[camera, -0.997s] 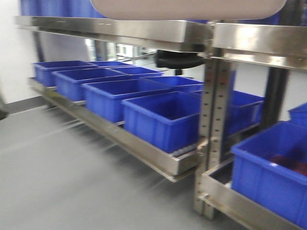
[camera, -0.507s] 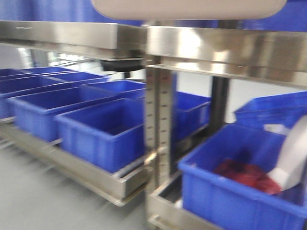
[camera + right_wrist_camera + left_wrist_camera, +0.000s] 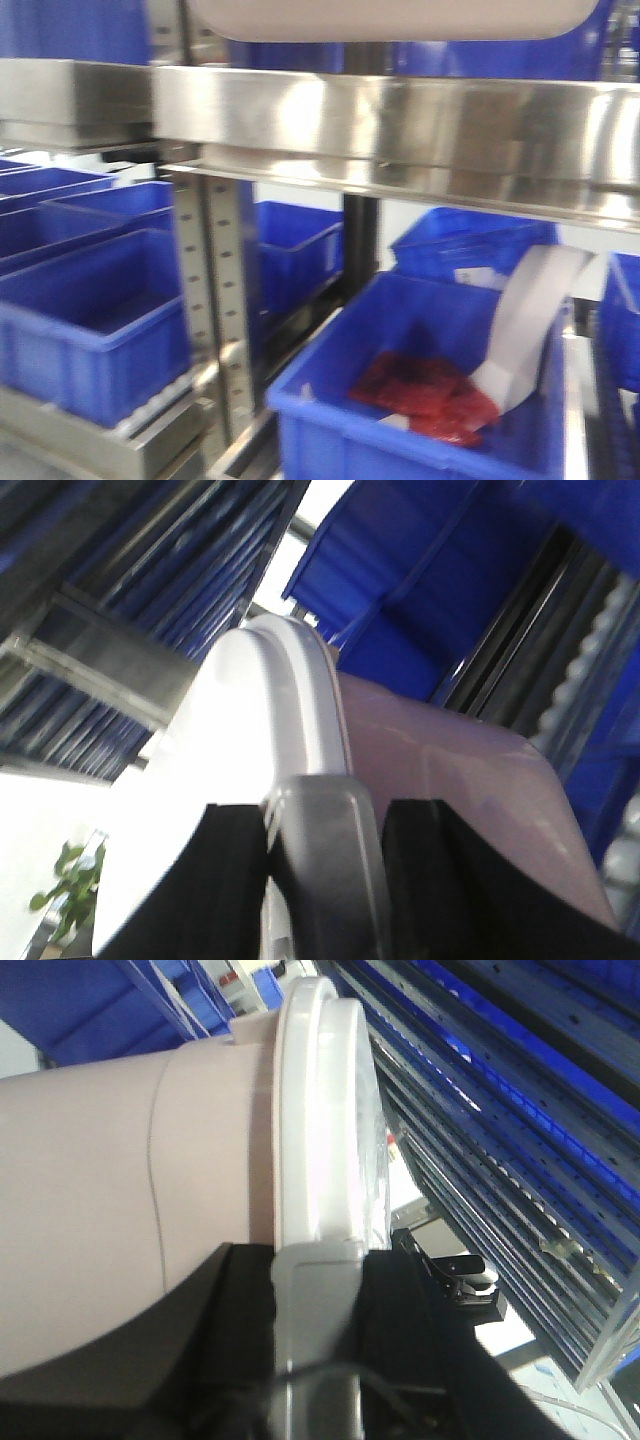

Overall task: Grab white bin and place on right shelf
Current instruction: 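Raise the bin with both grippers above the upper steel shelf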

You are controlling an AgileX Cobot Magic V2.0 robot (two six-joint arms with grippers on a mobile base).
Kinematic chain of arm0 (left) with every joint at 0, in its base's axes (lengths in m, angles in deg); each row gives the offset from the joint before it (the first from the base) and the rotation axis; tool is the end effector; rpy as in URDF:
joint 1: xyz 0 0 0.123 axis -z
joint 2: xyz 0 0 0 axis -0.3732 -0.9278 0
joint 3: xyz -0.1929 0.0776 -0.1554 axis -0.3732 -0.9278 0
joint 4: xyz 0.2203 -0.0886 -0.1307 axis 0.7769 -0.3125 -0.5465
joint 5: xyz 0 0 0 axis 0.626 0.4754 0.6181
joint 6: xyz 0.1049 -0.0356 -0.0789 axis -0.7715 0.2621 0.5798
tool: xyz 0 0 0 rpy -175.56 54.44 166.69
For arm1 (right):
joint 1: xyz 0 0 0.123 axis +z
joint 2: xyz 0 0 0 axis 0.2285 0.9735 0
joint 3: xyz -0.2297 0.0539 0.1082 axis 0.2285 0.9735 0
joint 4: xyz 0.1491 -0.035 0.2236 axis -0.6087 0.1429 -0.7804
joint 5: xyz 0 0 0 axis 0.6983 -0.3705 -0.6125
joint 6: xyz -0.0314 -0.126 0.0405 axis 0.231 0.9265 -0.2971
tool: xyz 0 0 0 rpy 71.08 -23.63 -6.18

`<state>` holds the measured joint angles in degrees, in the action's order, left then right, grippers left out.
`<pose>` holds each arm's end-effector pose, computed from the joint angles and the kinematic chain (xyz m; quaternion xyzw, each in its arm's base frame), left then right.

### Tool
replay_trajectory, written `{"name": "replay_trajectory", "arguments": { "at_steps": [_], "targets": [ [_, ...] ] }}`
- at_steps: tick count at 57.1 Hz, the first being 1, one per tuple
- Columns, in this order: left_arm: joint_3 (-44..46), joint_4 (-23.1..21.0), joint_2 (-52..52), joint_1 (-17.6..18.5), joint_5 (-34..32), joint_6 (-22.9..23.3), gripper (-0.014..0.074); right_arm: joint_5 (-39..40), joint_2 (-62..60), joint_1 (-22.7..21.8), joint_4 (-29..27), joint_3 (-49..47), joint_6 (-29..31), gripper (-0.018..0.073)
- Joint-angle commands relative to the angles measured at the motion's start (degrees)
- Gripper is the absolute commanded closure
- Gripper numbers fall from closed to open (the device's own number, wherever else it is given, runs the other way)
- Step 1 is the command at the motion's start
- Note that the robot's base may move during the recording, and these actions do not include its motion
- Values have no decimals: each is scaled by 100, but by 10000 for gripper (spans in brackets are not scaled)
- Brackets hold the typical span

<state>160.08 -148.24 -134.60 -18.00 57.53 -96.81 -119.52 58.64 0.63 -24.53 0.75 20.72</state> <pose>0.3653 -0.1422 0.3774 0.0353 0.6714 -0.6450 0.3632 0.3535 0.0128 0.3691 0.1811 0.6666 0.5004 0.5219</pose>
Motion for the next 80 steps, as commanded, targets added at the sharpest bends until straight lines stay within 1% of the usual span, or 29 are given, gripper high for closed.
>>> {"name": "replay_trajectory", "arguments": {
  "at_steps": [1, 80],
  "targets": [
    [234, -798, 306, 204, 1469, -160, 722, -734, -185, 143, -543, -211, 24, 490],
    [234, -790, 306, 204, 1469, -160, 722, -734, -185, 143, -543, -211, 24, 490]
  ]
}}
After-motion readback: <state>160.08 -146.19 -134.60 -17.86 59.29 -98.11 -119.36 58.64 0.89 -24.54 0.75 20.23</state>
